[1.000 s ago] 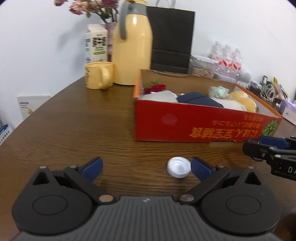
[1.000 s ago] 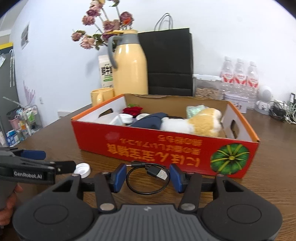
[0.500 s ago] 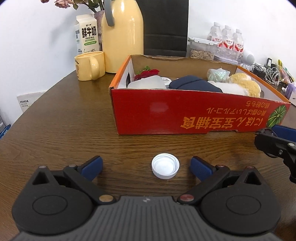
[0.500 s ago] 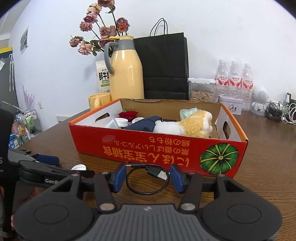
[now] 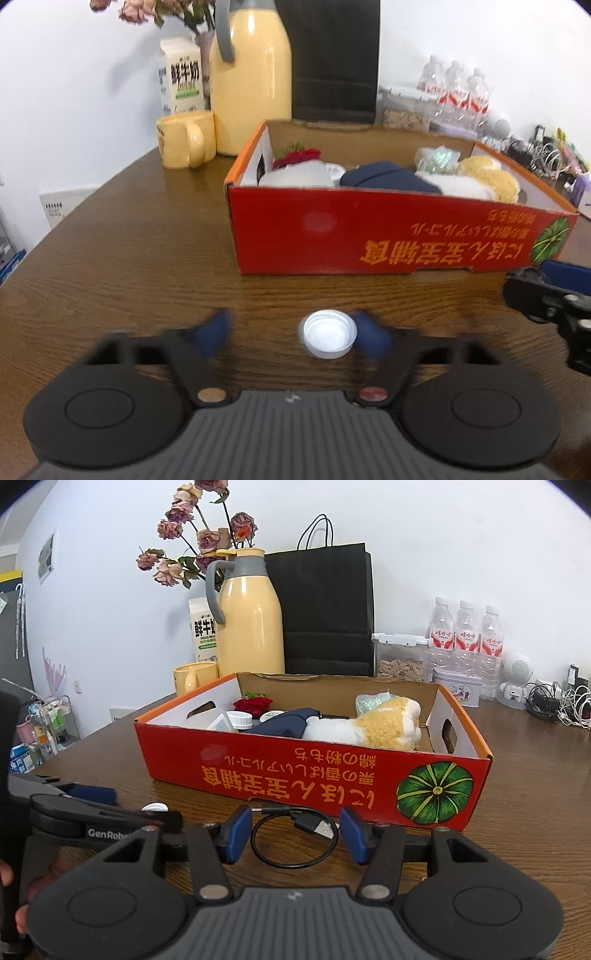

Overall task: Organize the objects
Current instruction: 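Grasp the white bottle cap with the left gripper while the right gripper holds the cable, then carry the cap and cable with both grippers over the box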

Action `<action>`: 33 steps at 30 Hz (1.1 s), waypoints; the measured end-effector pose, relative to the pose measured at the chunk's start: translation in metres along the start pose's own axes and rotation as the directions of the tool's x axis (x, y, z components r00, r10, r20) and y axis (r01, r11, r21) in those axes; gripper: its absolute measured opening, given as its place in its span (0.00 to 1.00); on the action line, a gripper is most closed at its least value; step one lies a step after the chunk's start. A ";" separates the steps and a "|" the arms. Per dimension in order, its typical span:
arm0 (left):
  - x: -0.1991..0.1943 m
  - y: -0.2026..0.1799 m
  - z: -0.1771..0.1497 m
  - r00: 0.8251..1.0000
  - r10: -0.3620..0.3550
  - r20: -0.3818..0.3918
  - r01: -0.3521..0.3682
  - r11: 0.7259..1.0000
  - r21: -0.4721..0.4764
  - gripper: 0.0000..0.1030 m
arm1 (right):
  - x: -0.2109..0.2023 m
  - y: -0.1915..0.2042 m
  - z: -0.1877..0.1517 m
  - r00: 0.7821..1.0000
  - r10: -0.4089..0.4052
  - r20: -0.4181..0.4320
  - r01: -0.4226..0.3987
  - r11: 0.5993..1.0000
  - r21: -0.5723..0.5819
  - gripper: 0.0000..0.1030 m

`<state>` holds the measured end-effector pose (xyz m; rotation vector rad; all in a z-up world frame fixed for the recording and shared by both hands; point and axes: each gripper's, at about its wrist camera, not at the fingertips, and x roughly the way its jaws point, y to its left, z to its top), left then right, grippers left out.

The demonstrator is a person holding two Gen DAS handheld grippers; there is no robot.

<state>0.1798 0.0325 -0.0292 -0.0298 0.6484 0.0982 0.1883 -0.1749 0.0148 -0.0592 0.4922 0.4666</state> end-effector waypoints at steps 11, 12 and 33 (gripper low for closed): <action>-0.008 0.004 -0.001 0.997 -0.065 0.040 0.067 0.997 -0.050 0.28 | 0.001 0.000 -0.001 1.000 -0.005 -0.005 0.005 1.000 -0.004 0.51; -0.009 0.004 -0.001 0.997 -0.064 0.047 0.066 0.997 -0.050 0.28 | 0.001 0.000 -0.001 1.000 -0.005 -0.005 0.005 1.000 -0.005 0.51; -0.039 0.015 0.009 0.986 -0.066 0.156 0.075 0.996 -0.050 0.28 | 0.014 0.006 -0.004 0.994 0.049 -0.101 -0.053 0.998 -0.035 0.76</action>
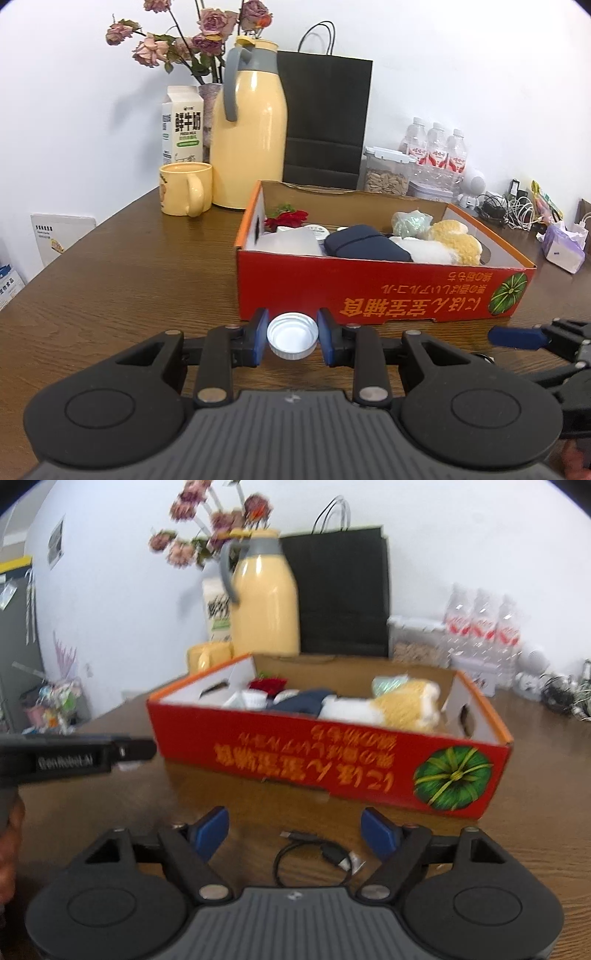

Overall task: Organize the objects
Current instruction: 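Carry the cap and cable with both grippers over the box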

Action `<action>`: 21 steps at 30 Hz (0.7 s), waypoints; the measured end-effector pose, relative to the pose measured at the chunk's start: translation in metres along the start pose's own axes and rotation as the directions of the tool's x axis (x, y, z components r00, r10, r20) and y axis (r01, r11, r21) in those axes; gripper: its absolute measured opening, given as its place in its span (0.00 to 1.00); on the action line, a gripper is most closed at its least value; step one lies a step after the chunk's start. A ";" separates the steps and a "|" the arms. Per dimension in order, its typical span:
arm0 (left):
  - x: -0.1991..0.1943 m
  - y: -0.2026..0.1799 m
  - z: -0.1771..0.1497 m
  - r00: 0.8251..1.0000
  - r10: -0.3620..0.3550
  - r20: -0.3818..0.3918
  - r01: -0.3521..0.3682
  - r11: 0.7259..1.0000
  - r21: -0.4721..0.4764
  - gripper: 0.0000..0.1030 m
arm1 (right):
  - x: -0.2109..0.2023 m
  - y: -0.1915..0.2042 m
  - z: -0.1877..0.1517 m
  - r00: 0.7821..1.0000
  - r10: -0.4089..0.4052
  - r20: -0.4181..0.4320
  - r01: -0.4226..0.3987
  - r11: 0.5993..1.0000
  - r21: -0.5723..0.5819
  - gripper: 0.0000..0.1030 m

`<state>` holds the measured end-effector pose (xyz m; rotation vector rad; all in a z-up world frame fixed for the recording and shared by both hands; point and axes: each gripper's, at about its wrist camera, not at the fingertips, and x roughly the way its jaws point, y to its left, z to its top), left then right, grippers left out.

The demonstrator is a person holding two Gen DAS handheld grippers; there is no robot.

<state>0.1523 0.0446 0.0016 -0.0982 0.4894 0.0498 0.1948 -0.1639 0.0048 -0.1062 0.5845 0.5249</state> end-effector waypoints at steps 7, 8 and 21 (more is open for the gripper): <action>-0.007 0.009 -0.001 1.000 -0.012 0.007 0.012 1.000 -0.016 0.28 | 0.013 -0.009 -0.002 0.996 -0.054 -0.067 0.057 0.997 0.052 0.72; -0.008 0.009 -0.002 1.000 -0.016 0.006 0.016 1.000 -0.018 0.28 | 0.012 -0.008 -0.002 0.996 -0.060 -0.065 0.063 0.997 0.047 0.62; -0.016 0.003 0.006 0.997 -0.058 0.044 0.058 0.998 -0.012 0.28 | -0.017 -0.007 0.002 0.997 -0.061 0.054 0.059 0.998 0.035 0.40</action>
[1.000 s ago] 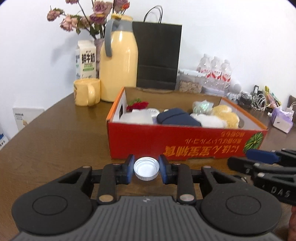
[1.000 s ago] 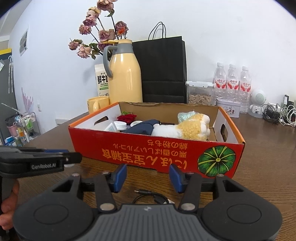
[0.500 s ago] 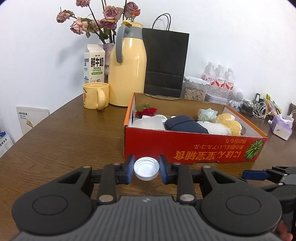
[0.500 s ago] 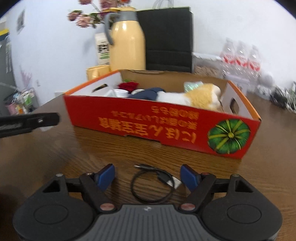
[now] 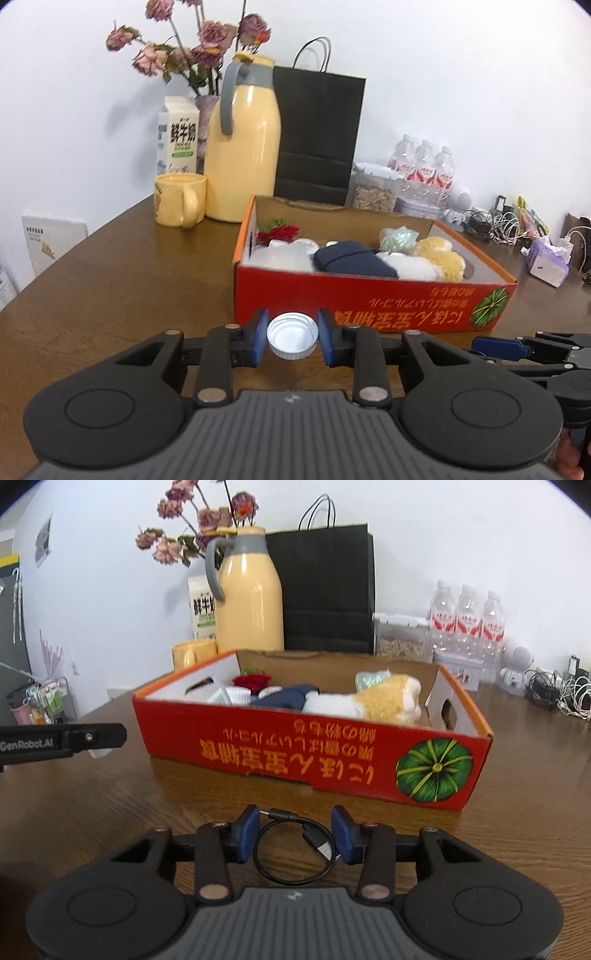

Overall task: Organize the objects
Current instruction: 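Carry the cap and cable with both grippers over the box, then open both grippers to drop the cap and cable into the box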

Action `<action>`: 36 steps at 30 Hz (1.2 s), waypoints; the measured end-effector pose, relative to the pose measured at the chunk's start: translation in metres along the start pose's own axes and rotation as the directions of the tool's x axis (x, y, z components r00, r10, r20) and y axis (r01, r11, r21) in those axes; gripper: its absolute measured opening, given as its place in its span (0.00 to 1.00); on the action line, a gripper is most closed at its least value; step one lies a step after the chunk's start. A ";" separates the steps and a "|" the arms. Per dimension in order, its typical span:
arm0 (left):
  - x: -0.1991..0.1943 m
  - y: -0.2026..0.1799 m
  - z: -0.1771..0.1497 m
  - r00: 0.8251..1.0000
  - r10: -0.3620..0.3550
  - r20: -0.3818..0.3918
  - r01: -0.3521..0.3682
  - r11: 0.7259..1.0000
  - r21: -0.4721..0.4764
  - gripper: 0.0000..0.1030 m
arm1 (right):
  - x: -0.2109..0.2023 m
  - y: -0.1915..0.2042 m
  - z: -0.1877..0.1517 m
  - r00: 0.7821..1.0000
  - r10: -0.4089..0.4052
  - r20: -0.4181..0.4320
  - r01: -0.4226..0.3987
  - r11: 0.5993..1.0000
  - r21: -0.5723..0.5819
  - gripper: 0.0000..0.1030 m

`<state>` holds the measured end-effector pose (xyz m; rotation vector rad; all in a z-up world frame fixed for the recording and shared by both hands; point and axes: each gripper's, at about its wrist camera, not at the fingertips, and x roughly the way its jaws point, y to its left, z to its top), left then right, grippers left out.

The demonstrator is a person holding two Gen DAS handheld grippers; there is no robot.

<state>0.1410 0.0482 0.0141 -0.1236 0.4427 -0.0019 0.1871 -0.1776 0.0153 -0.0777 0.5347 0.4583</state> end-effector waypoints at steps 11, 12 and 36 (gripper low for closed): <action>0.018 -0.030 0.054 0.993 -0.041 0.111 0.034 0.998 0.059 0.28 | -0.006 -0.007 0.065 0.987 -0.033 0.160 0.036 0.999 -0.015 0.40; 0.022 -0.032 0.060 0.992 -0.043 0.119 0.035 0.998 0.061 0.28 | -0.003 -0.008 0.071 0.985 -0.038 0.169 0.041 0.999 -0.014 0.40; 0.119 -0.031 0.085 0.992 0.083 0.097 -0.084 0.996 0.013 1.00 | 0.088 -0.048 0.101 0.981 -0.164 0.100 0.155 0.983 0.096 1.00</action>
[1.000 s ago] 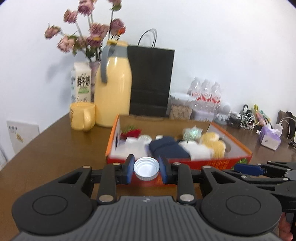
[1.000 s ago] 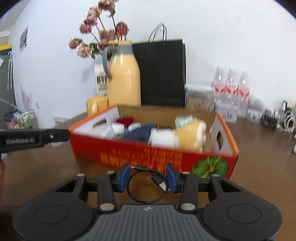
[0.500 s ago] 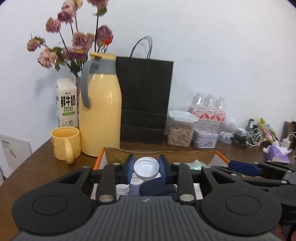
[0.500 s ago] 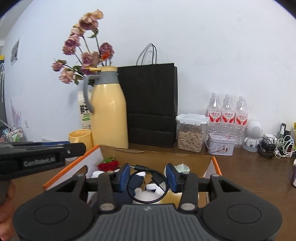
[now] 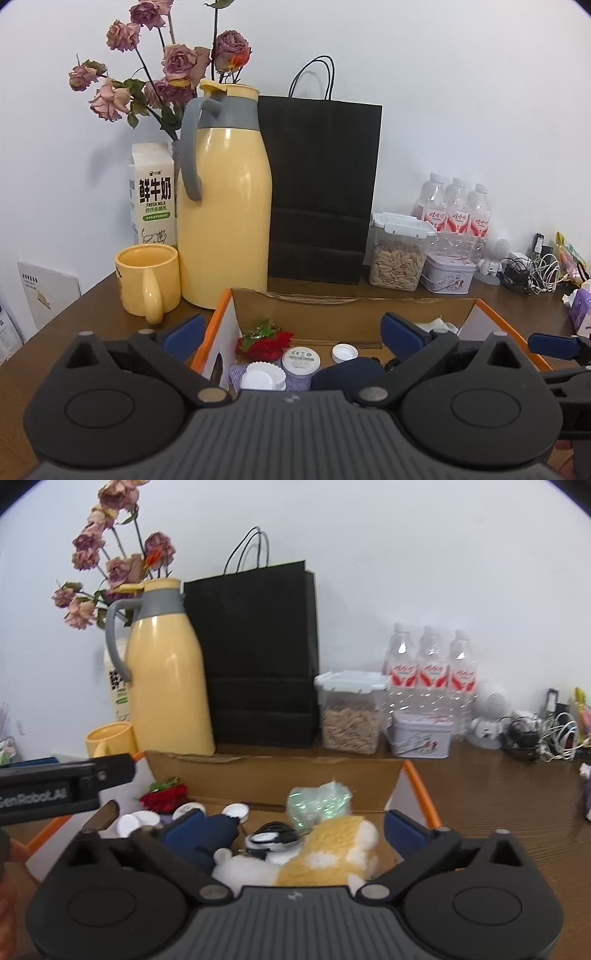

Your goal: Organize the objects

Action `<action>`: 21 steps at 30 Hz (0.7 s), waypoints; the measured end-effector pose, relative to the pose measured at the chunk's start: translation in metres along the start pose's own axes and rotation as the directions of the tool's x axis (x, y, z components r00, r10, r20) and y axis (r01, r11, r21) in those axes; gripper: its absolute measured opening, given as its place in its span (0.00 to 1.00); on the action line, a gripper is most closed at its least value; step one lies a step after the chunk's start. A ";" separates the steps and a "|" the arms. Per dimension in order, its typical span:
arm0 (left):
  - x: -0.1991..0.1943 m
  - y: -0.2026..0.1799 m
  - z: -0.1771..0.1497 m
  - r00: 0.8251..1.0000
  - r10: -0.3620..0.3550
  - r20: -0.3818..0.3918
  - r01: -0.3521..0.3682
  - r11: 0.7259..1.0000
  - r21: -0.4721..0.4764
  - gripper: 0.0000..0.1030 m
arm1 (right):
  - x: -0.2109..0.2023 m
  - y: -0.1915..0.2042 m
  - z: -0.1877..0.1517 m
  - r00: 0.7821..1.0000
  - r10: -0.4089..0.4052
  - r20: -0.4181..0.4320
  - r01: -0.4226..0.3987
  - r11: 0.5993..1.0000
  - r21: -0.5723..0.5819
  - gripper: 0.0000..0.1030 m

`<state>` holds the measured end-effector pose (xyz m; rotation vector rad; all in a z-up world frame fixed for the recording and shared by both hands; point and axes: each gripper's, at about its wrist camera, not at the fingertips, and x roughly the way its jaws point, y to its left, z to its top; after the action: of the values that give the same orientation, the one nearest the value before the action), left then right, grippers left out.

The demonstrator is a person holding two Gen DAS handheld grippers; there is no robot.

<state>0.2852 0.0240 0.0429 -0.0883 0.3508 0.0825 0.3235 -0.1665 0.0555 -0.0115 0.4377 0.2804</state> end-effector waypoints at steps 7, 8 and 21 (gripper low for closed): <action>-0.023 -0.006 0.005 1.000 0.027 -0.003 -0.026 0.999 0.027 1.00 | -0.029 0.000 0.002 1.000 -0.013 0.016 0.013 1.000 -0.006 1.00; -0.030 -0.006 0.005 1.000 0.018 -0.002 -0.018 0.999 0.036 1.00 | -0.037 0.001 0.002 1.000 -0.010 0.024 0.010 1.000 -0.008 1.00; -0.150 0.007 -0.010 0.999 0.019 0.033 -0.021 0.998 0.061 1.00 | -0.158 0.007 -0.021 0.998 0.014 0.057 -0.014 1.000 -0.007 1.00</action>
<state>0.1413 0.0201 0.0850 -0.0229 0.3212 0.0932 0.1754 -0.2028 0.1033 -0.0066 0.3806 0.2954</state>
